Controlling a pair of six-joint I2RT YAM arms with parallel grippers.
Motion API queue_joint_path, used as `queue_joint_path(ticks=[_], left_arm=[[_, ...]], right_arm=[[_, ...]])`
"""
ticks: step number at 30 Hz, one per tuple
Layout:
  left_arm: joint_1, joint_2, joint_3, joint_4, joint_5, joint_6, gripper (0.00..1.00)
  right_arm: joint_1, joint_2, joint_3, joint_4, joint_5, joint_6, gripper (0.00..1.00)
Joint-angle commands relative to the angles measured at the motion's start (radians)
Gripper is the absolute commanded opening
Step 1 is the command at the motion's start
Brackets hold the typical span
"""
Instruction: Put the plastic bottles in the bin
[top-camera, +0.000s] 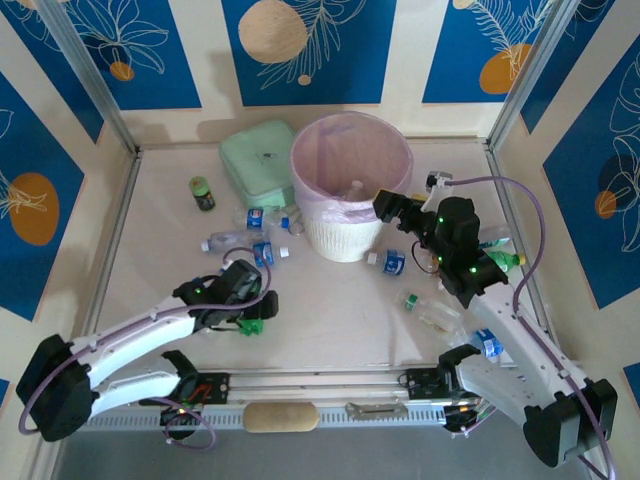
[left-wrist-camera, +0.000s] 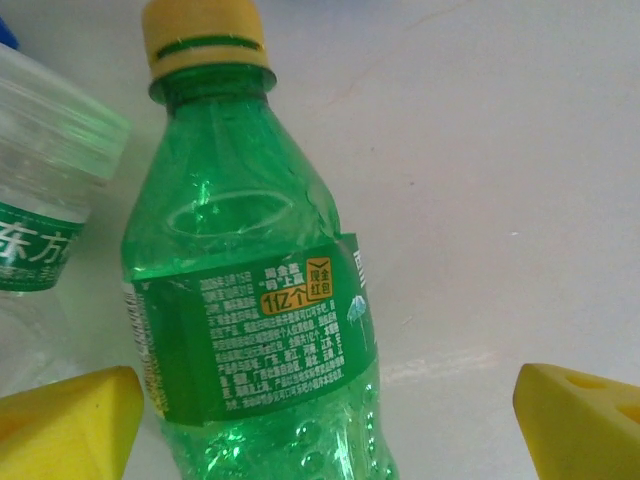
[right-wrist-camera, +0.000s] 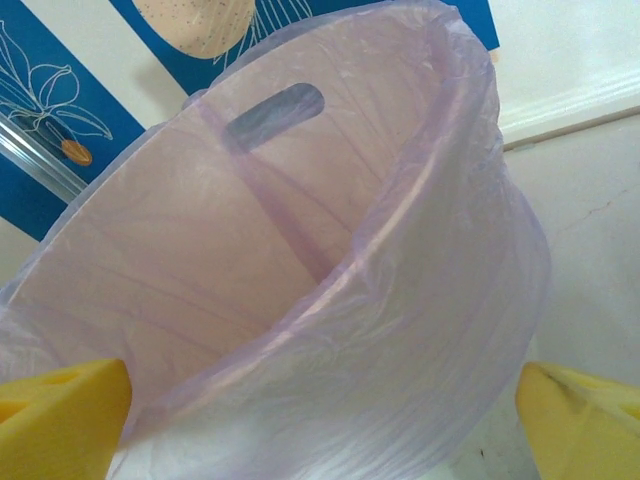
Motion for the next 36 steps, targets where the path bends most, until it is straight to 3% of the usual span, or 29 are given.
queue_joint_path(ticks=[1, 16, 25, 36], left_arm=[[-0.030, 0.045, 0.039, -0.005, -0.076, -0.032, 0.95], [-0.043, 0.190, 0.027, 0.105, -0.131, 0.019, 0.78], [-0.042, 0.189, 0.023, 0.128, -0.147, 0.031, 0.48], [-0.042, 0.081, 0.044, 0.107, -0.178, 0.020, 0.46]], right_arm=[[-0.006, 0.012, 0.015, 0.020, -0.017, 0.015, 0.99], [-0.028, -0.031, 0.007, 0.012, -0.044, 0.023, 0.99], [-0.038, -0.042, 0.020, 0.010, -0.067, 0.033, 0.99], [-0.041, -0.068, 0.014, -0.004, -0.069, 0.045, 0.99]])
